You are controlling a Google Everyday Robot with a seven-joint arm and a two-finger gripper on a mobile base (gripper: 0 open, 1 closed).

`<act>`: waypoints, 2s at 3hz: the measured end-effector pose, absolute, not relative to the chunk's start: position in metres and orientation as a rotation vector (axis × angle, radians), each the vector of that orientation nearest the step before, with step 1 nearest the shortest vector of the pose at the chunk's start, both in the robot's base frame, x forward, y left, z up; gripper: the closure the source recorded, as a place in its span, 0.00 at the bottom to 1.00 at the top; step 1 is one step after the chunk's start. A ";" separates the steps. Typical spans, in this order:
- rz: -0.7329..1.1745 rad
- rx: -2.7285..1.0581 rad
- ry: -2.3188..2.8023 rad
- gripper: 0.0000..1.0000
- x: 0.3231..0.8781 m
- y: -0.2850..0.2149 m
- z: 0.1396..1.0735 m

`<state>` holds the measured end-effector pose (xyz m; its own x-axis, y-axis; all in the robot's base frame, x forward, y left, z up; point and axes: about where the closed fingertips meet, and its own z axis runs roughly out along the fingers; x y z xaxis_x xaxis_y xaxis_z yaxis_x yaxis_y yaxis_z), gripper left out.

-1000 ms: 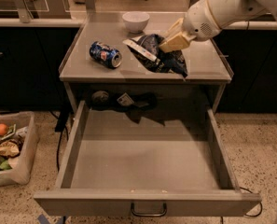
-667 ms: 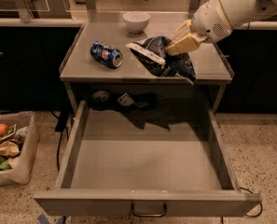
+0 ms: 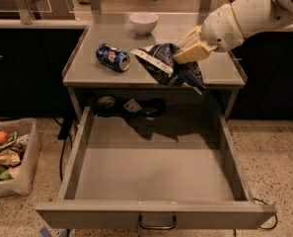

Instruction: Place blue chip bag into top drawer

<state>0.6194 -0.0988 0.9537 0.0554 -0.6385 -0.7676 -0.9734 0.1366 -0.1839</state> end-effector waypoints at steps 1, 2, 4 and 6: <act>0.536 -1.491 1.607 1.00 0.589 -0.098 0.960; 0.547 -1.428 1.646 1.00 0.554 -0.099 0.930; 0.578 -1.441 1.847 1.00 0.520 -0.083 0.812; 0.569 -1.438 1.863 1.00 0.518 -0.081 0.799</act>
Offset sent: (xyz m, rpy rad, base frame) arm -0.1314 0.0154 -0.1337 0.0711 0.1362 -0.1090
